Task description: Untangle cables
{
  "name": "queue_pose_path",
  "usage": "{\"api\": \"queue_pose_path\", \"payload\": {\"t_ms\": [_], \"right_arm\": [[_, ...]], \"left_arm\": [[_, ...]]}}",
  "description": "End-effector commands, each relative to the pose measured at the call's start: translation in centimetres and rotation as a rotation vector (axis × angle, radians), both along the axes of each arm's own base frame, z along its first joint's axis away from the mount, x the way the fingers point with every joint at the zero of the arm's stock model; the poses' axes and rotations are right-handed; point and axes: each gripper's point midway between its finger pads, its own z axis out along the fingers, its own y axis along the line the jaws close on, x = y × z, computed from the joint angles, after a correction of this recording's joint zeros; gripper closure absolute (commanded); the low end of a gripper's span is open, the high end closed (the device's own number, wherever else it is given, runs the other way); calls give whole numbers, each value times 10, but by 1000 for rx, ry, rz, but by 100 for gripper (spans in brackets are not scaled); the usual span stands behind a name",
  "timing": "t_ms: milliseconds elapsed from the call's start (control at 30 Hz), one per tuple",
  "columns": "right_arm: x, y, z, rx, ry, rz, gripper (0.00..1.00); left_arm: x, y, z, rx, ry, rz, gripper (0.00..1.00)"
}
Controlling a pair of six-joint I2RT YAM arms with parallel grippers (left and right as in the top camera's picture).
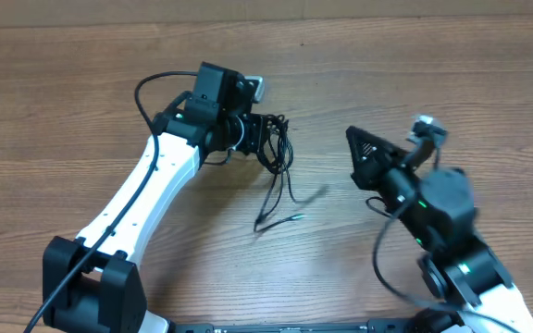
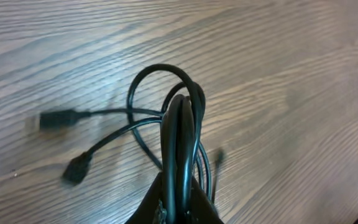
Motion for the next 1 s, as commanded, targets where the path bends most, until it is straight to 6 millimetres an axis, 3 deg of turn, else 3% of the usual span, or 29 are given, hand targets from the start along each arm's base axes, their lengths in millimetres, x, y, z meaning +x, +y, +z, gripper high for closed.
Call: {"api": "queue_pose_path", "payload": {"t_ms": [0, 100, 233, 333, 433, 500, 567, 600, 767, 967], "right_arm": [[-22, 10, 43, -105, -221, 121, 96], [-23, 9, 41, -109, -210, 114, 96], [-19, 10, 12, -137, -94, 123, 94], [-18, 10, -19, -82, 83, 111, 85], [-19, 11, -43, -46, 215, 96, 52], [-20, 11, -58, -51, 281, 92, 39], [-20, 10, -74, -71, 343, 88, 9], [-20, 10, -80, -80, 366, 87, 1], [-19, 11, -104, -115, 450, 83, 0], [-18, 11, -111, -124, 471, 82, 0]], "left_arm": [[-7, -17, 13, -61, 3, -33, 96], [-17, -31, 16, -75, -21, -133, 96], [-24, -41, 17, -66, -60, -221, 96], [-37, -54, 27, -129, -115, -388, 96], [-46, -62, 34, -170, -169, -504, 96], [-46, -62, 34, -169, -173, -508, 96], [-47, -62, 34, -169, -171, -508, 96], [-47, -62, 34, -169, -171, -509, 96], [-55, -62, 33, -154, -230, -620, 96], [-64, -59, 37, -207, -223, -669, 96]]}}
